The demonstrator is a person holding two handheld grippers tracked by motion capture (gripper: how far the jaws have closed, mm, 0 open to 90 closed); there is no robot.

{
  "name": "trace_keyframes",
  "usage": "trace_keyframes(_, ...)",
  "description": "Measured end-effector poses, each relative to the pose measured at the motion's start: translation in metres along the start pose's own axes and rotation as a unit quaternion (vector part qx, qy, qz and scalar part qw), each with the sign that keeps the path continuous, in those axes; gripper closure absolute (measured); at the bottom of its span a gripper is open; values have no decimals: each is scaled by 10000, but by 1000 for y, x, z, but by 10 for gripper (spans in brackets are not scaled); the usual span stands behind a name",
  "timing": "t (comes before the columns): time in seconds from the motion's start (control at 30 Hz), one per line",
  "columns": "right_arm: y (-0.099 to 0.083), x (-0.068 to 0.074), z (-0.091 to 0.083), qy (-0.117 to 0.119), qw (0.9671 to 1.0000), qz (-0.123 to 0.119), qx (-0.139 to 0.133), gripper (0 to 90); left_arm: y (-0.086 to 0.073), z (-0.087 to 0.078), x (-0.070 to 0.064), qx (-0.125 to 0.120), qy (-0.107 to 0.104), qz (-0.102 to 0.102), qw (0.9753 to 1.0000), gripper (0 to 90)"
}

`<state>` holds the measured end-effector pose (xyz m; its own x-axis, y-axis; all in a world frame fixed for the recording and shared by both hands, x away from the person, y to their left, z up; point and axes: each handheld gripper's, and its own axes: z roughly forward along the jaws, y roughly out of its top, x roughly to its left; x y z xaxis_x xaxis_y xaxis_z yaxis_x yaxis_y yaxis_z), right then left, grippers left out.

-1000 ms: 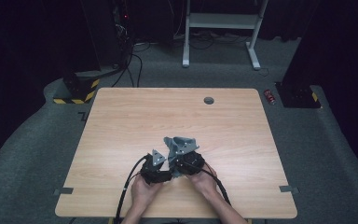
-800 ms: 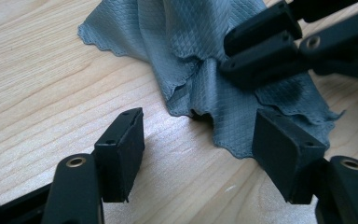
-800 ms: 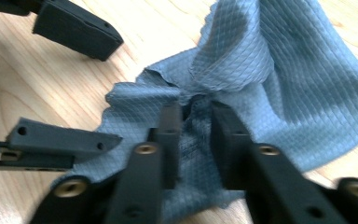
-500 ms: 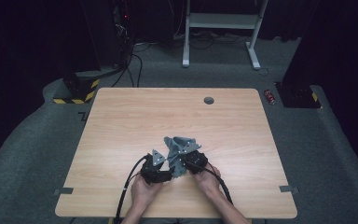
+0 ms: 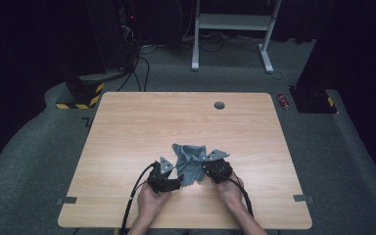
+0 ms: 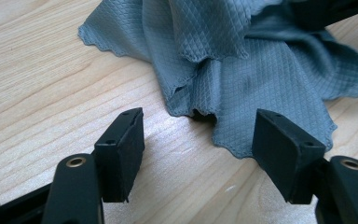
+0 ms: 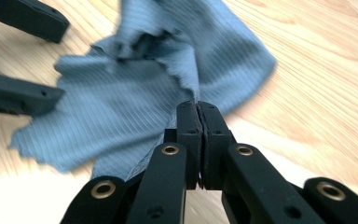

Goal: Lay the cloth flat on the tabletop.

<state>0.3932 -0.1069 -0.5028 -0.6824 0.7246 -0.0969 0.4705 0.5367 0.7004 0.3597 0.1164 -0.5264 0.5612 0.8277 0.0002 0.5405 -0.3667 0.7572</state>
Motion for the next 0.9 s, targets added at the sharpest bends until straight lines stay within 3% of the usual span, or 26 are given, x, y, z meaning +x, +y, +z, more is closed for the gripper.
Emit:
trace_keyframes(0.37,-30,-25,-16,-287,9985,462,76,879,0,0,0,-4,-7,-9,10000,344)
trace_keyframes(0.5,-32,-27,-18,-260,9981,546,92,770,0,0,0,-2,0,-1,10000,344)
trace_keyframes(0.6,-27,-21,-23,-162,9990,396,-122,694,0,0,0,-5,-5,-11,10000,344)
trace_keyframes(0.63,-19,-13,-26,-33,9993,221,-311,661,0,0,0,-6,1,-17,10000,344)
trace_keyframes(0.67,-19,-13,-26,-33,9993,221,-311,661,0,0,0,-6,1,-17,10000,344)
trace_keyframes(0.73,-5,2,-24,124,9989,-87,-433,609,0,0,0,-8,0,-22,10000,344)
trace_keyframes(0.8,0,7,-21,189,9988,-141,-440,589,0,0,0,-6,1,-18,10000,344)
trace_keyframes(0.9,15,22,-6,396,9977,-336,-426,535,0,0,0,-5,0,-20,10000,344)
